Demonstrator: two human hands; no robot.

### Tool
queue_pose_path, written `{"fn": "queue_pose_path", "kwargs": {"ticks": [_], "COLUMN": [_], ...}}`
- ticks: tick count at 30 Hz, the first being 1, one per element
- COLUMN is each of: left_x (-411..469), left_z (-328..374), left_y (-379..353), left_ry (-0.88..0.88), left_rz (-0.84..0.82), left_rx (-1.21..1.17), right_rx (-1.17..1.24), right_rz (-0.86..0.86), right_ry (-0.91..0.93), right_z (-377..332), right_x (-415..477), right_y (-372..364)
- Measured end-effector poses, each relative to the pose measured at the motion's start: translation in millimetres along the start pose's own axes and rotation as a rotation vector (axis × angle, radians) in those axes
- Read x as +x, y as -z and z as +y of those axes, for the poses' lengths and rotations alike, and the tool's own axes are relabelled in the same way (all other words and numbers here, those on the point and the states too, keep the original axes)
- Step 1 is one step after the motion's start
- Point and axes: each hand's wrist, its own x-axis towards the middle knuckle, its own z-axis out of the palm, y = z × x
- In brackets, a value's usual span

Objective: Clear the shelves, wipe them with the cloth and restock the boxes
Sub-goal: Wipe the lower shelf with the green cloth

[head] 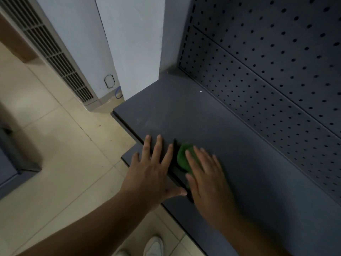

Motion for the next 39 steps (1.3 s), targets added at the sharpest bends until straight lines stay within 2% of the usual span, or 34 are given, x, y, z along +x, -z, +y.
{"fn": "queue_pose_path", "kwargs": {"ticks": [3, 6, 8, 13, 19, 28, 32, 35, 39], "left_x": [-4.9, -5.1, -1.4, 13.4, 20.2, 24.9, 25.9, 23.5, 24.0], "left_z": [-11.6, -36.3, -60.6, -119.7, -136.8, -139.6, -138.2, -139.0, -138.3], "left_y": [2.7, 6.3, 11.4, 21.7, 26.0, 23.4, 25.1, 26.8, 30.5], "left_ry": [0.001, 0.016, 0.070, 0.183, 0.221, 0.220, 0.229, 0.227, 0.224], "left_rz": [0.037, 0.280, 0.348, 0.355, 0.225, 0.225, 0.208, 0.199, 0.200], "left_rx": [-0.051, -0.075, -0.107, -0.069, -0.064, -0.073, -0.060, -0.045, -0.026], "right_rx": [0.007, 0.018, 0.033, 0.049, 0.043, -0.040, -0.042, -0.004, 0.065], "right_rz": [-0.005, 0.066, 0.123, 0.099, 0.064, 0.123, 0.045, 0.019, -0.071], "right_ry": [0.041, -0.014, -0.099, -0.276, -0.294, -0.251, -0.123, 0.052, 0.164], "right_z": [6.5, 32.4, 48.9, 73.2, 76.8, 53.2, 14.3, -30.5, -65.9], "right_x": [-43.1, -62.6, -62.9, -21.9, 85.0, 211.0, 239.2, 235.9, 176.3], "right_y": [-5.5, -5.6, -1.6, 9.9, 26.1, 28.0, 23.7, 13.7, 5.5]}}
